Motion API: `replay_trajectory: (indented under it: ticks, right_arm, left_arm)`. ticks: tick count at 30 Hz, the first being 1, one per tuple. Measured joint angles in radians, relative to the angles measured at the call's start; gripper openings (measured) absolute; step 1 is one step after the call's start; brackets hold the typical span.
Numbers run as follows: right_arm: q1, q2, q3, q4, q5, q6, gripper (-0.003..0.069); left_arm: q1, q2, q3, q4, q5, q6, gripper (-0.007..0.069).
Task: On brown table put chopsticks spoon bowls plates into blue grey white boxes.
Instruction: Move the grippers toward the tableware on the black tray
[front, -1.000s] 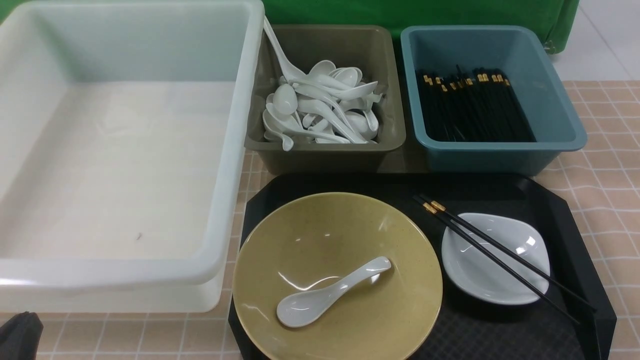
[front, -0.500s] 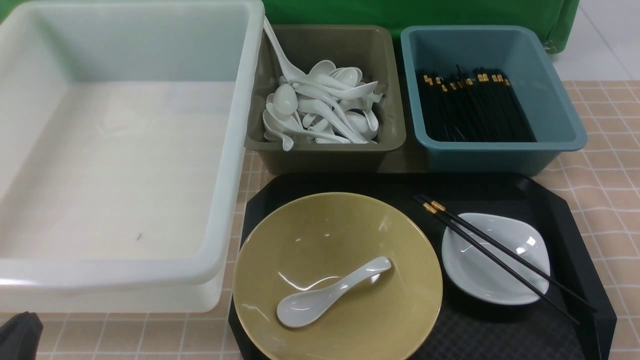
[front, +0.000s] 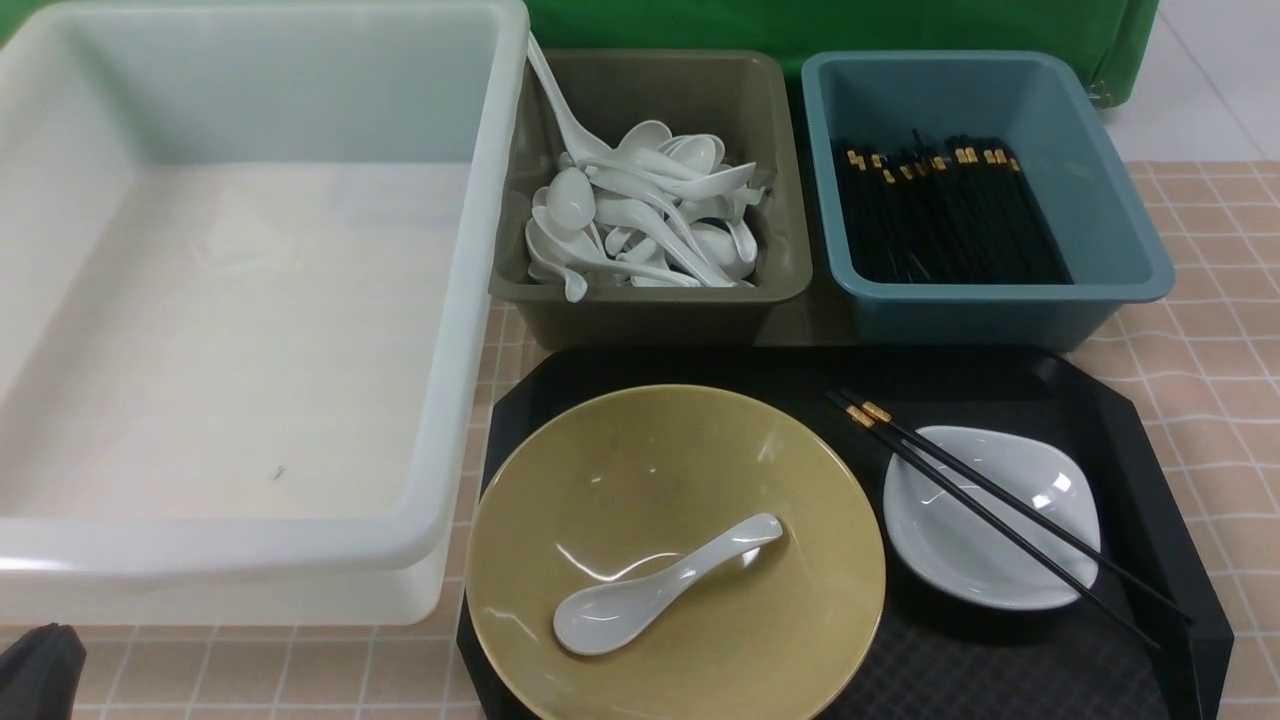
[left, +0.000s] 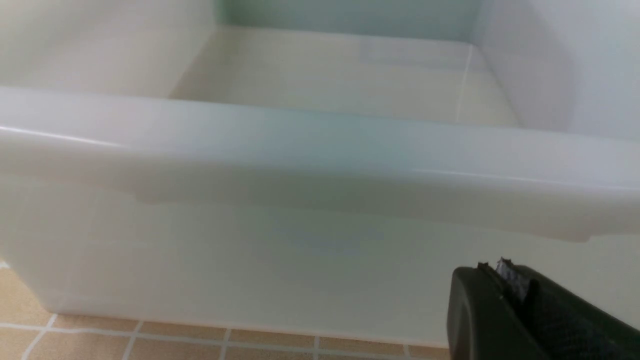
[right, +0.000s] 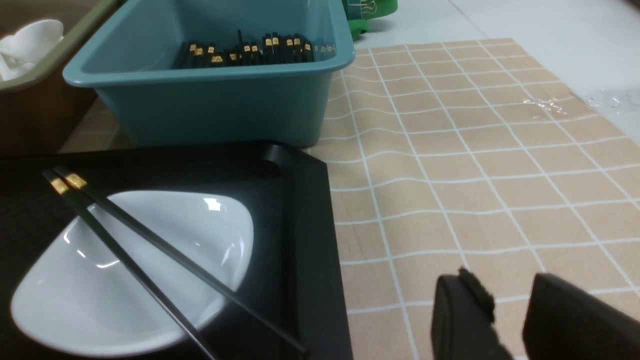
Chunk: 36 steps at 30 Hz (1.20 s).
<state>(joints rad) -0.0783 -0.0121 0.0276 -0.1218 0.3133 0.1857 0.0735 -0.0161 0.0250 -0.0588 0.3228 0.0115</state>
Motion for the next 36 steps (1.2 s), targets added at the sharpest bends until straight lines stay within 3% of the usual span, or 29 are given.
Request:
replay_trajectory:
  ticks: [15,30,33,36]
  right_arm:
    - [0.0,0.0,0.0,0.0,0.0,0.0,0.0236]
    - [0.0,0.0,0.0,0.001,0.0,0.055,0.0236]
    - [0.0,0.0,0.0,0.001,0.0,0.113,0.0236]
    - [0.0,0.0,0.0,0.001,-0.001,0.228,0.0236]
  left_arm:
    - [0.0,0.0,0.0,0.0,0.0,0.0,0.0001]
    - [-0.001,0.0,0.0,0.09,-0.009,-0.012,0.0001]
    - [-0.002,0.0,0.0,0.026,-0.032,-0.067,0.0001]
    - [-0.002,0.0,0.001,-0.116,-0.092,-0.173,0.0001]
